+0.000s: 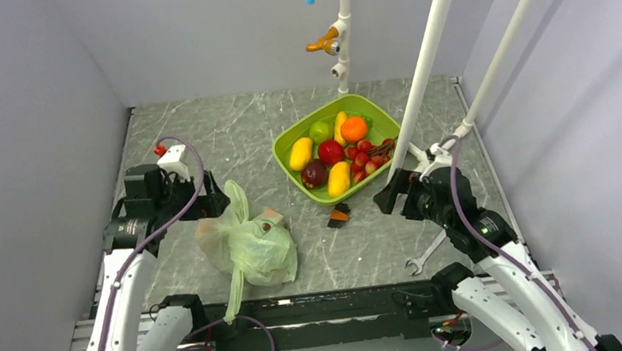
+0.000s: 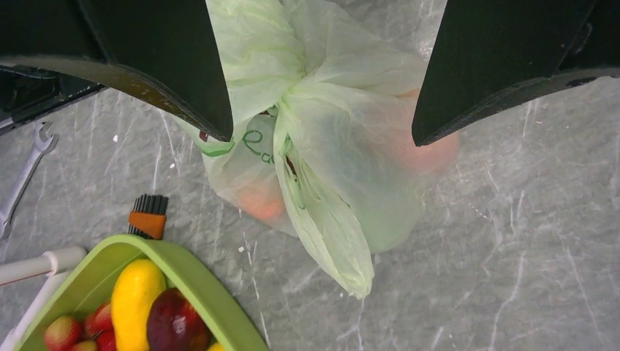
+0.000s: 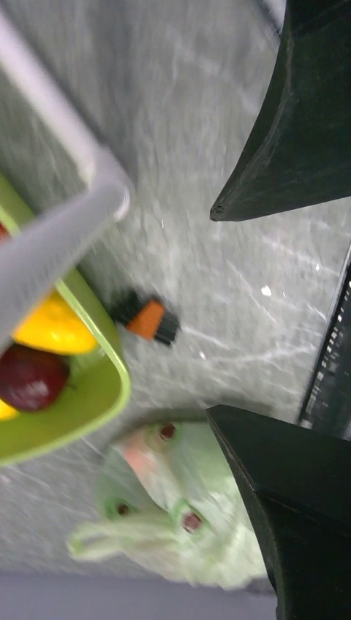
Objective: Take the fake fruits out of the plastic bag
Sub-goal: Untie the plastic bag at the center of the board.
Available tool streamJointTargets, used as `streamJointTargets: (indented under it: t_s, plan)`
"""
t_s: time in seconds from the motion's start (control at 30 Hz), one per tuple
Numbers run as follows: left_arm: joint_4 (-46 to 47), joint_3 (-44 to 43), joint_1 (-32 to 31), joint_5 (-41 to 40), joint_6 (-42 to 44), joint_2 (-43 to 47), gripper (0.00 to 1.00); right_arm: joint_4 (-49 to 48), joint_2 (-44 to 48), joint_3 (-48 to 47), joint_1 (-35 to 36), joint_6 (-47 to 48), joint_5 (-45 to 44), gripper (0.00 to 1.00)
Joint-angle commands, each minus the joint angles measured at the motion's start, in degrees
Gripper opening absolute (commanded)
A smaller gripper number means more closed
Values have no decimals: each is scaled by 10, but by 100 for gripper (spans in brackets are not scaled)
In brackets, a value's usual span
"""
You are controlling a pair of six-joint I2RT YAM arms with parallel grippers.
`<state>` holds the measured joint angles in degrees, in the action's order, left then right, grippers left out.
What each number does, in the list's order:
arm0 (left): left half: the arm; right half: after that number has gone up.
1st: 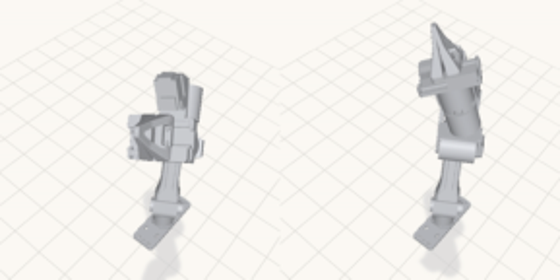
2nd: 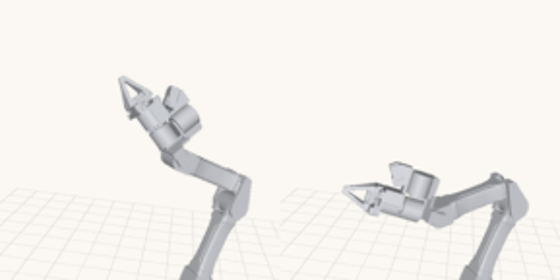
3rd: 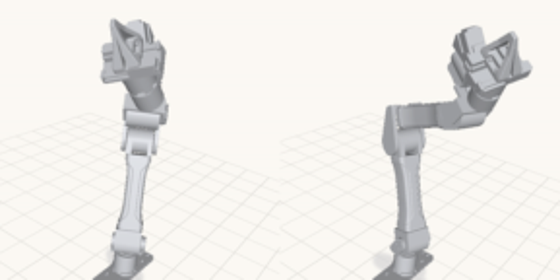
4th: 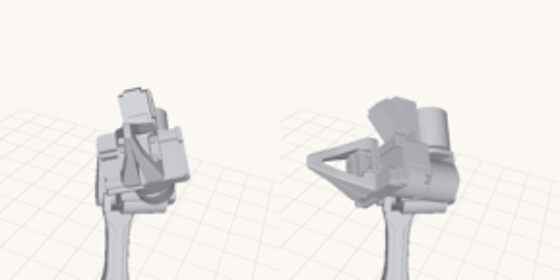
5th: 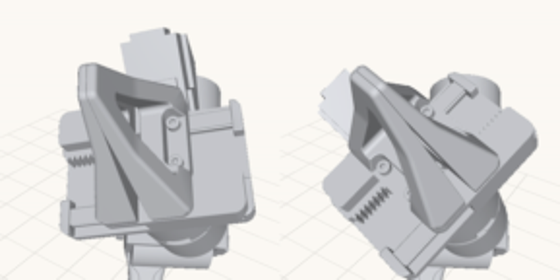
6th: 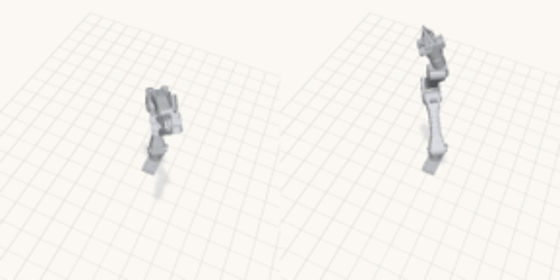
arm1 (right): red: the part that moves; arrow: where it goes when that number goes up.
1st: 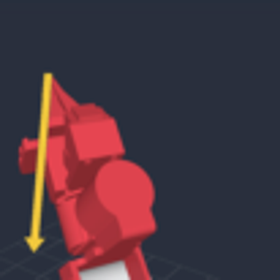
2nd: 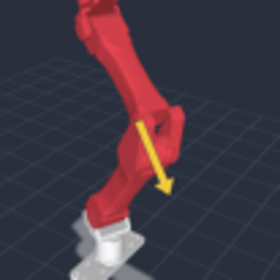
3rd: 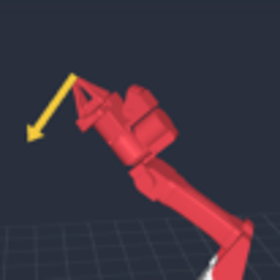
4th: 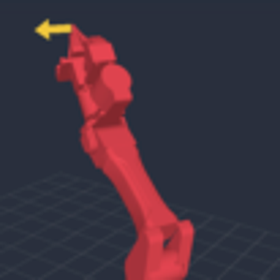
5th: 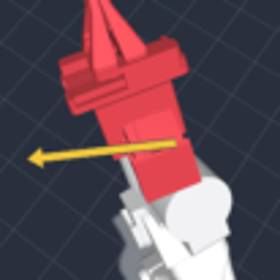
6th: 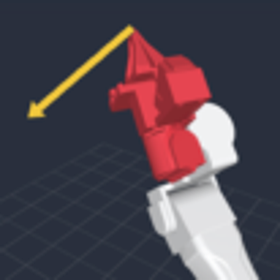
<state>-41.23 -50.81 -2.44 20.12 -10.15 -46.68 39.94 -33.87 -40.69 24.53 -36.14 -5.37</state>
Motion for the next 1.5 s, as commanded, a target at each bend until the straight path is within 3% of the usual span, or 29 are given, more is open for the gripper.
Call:
streamJointTargets:
  t_s: [0.0, 0.13, 0.2, 0.5, 0.63, 0.87, 1.13, 1.4, 1.47]
  plan:
    - [13, 11, -18, -10, 23, -27, 99, -132, -40, 30, 3, 5, 212, 100]
    - [52, 66, -33, -20, 15, -7, 97, -282, -74, 92, 14, -45, 343, 100]
    - [59, 62, -35, -26, 22, 12, 97, -324, -95, 97, 51, -55, 342, 100]
    - [82, 71, 1, -49, 21, 54, 98, -340, -298, -57, 367, 30, 35, 100]
    - [82, 75, -1, -65, 19, 69, 99, -355, -383, -128, 468, 89, -90, 100]
    - [76, 72, 1, -103, 16, 84, 99, -332, -545, -268, 531, 161, -186, 96]
    - [75, 73, 0, -100, 15, 80, 99, -332, -636, -342, 552, 187, -199, 86]
    - [89, 77, 0, -44, 19, 67, 99, -328, -655, -322, 554, 184, -260, 72]
    - [94, 78, 0, -22, 20, 66, 99, -341, -646, -298, 554, 173, -271, 62]
